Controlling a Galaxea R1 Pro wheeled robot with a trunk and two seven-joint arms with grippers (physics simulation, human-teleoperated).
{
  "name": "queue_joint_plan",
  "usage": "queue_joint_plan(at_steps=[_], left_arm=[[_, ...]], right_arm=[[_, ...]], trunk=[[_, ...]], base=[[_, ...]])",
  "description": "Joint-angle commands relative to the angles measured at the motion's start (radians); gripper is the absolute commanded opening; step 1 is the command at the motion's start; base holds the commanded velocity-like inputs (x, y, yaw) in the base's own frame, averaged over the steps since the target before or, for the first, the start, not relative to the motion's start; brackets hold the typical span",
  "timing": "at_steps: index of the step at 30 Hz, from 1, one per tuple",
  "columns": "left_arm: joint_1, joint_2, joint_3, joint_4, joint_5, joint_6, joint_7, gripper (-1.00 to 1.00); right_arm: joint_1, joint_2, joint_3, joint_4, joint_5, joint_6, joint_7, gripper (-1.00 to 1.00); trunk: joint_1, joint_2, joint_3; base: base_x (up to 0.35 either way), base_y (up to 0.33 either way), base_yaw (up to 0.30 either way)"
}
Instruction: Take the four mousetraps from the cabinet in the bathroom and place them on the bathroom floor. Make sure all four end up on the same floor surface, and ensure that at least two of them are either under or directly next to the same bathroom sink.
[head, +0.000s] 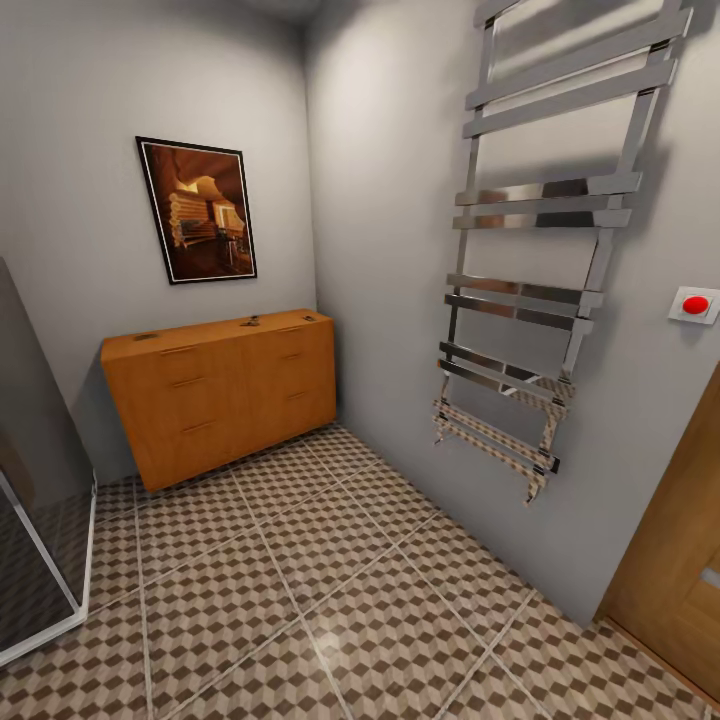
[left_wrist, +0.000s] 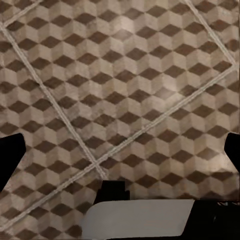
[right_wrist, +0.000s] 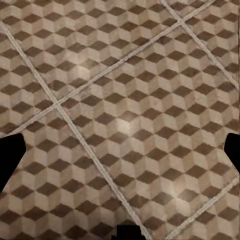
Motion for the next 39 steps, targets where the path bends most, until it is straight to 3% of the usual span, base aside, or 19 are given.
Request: queue_joint_plan(at_steps=[1,5,9,11,14,15,18,22,24,25,28,33,39], left_arm=[[-0.01,-0.001,0.001,-0.02,0.001,-0.001,0.01,1.0],[-0.054,-0.005,0.004,-0.093,0.004,0.039,0.031,1.0],[-0.102,-0.007,0.006,-0.157,0.027,0.131,0.041,1.0],[-0.135,-0.011,0.006,-0.195,0.065,0.203,0.045,1.0],[-0.159,-0.015,0.007,-0.217,0.114,0.245,0.049,1.0],[-0.173,-0.015,0.007,-0.229,0.16,0.26,0.05,1.0],[-0.178,-0.015,0.007,-0.232,0.18,0.254,0.05,1.0],[-0.184,-0.015,0.004,-0.231,0.204,0.159,0.049,1.0],[-0.186,-0.014,0.002,-0.222,0.21,0.075,0.05,1.0],[-0.187,-0.014,0.0,-0.184,0.213,-0.008,0.05,1.0],[-0.187,-0.014,-0.003,-0.131,0.214,-0.057,0.049,1.0],[-0.187,-0.015,-0.003,-0.114,0.214,-0.071,0.049,1.0],[-0.187,-0.015,-0.005,-0.052,0.214,-0.19,0.047,1.0]], right_arm=[[-0.01,0.0,0.001,-0.005,0.001,-0.003,-0.001,1.0],[-0.058,0.0,0.002,-0.018,0.013,-0.002,-0.001,1.0],[-0.123,0.001,0.003,-0.023,0.055,0.002,-0.002,1.0],[-0.176,0.002,0.003,-0.024,0.105,0.011,-0.003,1.0],[-0.226,0.004,0.002,-0.025,0.159,0.028,-0.008,1.0],[-0.266,0.006,0.002,-0.026,0.206,0.043,-0.019,1.0],[-0.283,0.007,0.002,-0.027,0.228,0.047,-0.024,1.0],[-0.303,0.007,0.004,-0.029,0.255,0.032,-0.031,1.0],[-0.308,0.006,0.007,-0.029,0.262,-0.007,-0.031,1.0],[-0.308,0.005,0.009,-0.027,0.268,-0.09,-0.03,1.0],[-0.297,0.005,0.01,-0.015,0.275,-0.186,-0.029,1.0],[-0.285,0.005,0.011,-0.007,0.277,-0.213,-0.029,1.0],[-0.272,0.005,0.011,0.001,0.308,-0.225,-0.028,1.0]], trunk=[[0.0,-0.001,-0.001],[0.0,-0.001,-0.001],[0.0,-0.001,-0.001],[0.0,-0.001,-0.001],[0.0,-0.001,-0.001],[0.0,-0.001,-0.001],[0.0,-0.001,-0.001],[0.0,-0.001,-0.001],[0.0,-0.001,-0.001],[0.0,-0.001,-0.001],[0.0,-0.001,-0.001],[0.0,-0.001,-0.001],[0.0,-0.001,-0.001]], base=[[0.0,0.0,0.0],[0.0,0.0,0.0],[0.0,0.0,0.0],[0.0,0.0,0.0],[0.0,0.0,0.0],[0.0,0.0,0.0],[0.0,0.0,0.0],[0.0,0.0,0.0],[0.0,0.0,0.0],[0.0,0.0,0.0],[0.0,0.0,0.0],[0.0,0.0,0.0],[0.0,0.0,0.0]])
